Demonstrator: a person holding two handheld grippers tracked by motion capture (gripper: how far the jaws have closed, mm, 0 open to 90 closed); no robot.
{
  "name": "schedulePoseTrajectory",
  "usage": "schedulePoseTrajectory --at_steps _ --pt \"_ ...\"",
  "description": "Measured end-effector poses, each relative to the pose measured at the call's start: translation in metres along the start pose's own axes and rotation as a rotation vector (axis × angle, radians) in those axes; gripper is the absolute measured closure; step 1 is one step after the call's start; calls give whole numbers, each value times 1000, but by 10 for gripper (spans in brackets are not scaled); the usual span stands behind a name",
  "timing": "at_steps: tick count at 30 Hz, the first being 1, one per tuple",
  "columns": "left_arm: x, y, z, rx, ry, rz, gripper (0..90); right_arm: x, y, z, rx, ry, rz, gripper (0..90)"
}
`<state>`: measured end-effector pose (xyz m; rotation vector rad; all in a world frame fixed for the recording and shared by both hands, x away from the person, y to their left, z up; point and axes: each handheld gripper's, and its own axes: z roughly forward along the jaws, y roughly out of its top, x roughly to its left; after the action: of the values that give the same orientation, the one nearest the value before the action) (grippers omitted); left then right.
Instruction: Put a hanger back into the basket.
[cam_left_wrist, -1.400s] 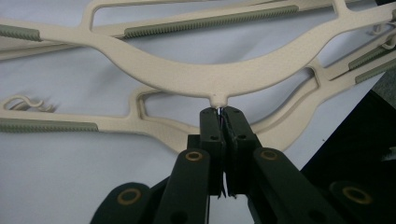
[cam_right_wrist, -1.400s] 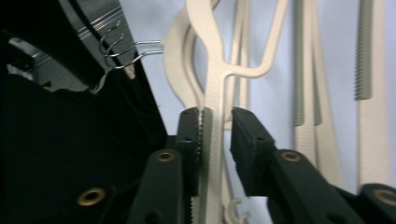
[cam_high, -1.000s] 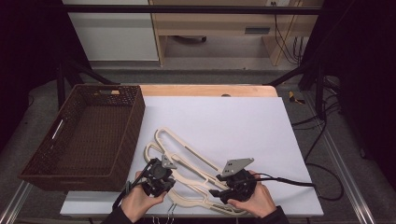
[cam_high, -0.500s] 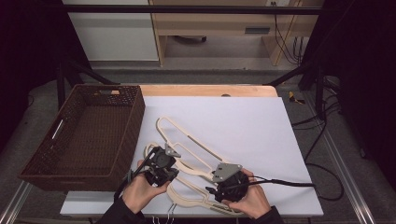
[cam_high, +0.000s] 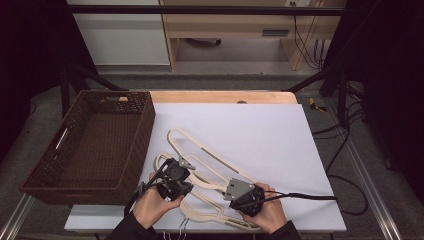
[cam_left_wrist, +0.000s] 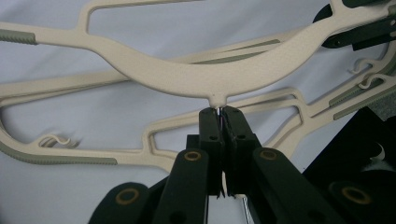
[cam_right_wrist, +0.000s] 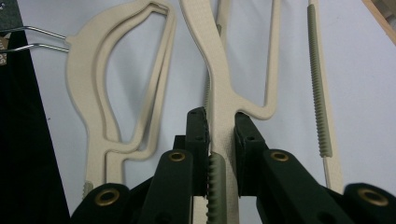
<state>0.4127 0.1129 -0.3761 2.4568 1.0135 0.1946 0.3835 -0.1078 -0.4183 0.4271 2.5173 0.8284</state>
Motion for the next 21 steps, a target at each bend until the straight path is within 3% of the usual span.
schedulePoseTrajectory --at_steps 10,13,15,16,17,18,19,20,21 --pt "0 -5 -4 -28 -26 15 824 0 1 -2 0 19 39 801" --pt "2 -7 -9 -95 -8 16 749 -1 0 -2 21 16 23 801" --pt "4 -9 -16 -154 -18 8 692 -1 0 -1 22 29 26 801" --pt "6 -10 -25 -219 -34 17 606 -1 0 0 28 10 33 801" --pt "6 -10 -25 -219 -34 17 552 -1 0 0 28 10 33 801" --pt "8 -11 -30 -254 -34 24 497 -3 0 -1 26 22 19 801" --pt "10 -12 -35 -288 -44 37 497 -3 0 -1 26 22 19 801" --pt "12 -14 -40 -328 -55 37 398 -4 0 -3 22 35 40 802" --pt "15 -15 -44 -360 -67 38 360 -4 0 -4 16 28 59 801"
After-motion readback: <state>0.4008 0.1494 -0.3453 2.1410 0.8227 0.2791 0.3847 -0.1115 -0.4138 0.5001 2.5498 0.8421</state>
